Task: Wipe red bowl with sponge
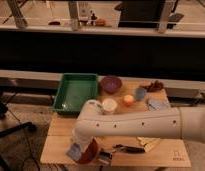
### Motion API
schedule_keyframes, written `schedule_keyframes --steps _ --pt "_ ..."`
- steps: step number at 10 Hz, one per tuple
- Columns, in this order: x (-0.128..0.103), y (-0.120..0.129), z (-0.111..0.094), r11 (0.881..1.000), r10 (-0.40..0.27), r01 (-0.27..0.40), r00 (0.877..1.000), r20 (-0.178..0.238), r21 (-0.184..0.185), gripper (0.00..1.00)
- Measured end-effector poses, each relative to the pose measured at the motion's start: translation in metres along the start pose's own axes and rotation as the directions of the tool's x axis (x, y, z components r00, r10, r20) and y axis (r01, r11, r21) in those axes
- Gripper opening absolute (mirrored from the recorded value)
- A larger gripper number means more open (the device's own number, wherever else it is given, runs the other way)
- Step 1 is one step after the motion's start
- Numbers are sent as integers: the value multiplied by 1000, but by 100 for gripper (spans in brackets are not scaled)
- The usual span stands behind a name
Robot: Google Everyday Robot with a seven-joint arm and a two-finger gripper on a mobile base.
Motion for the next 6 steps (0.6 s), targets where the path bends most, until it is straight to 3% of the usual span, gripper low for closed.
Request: schedule_keyframes --steps 6 --pt "-21 -11 2 998 -56 56 997 49 10 0"
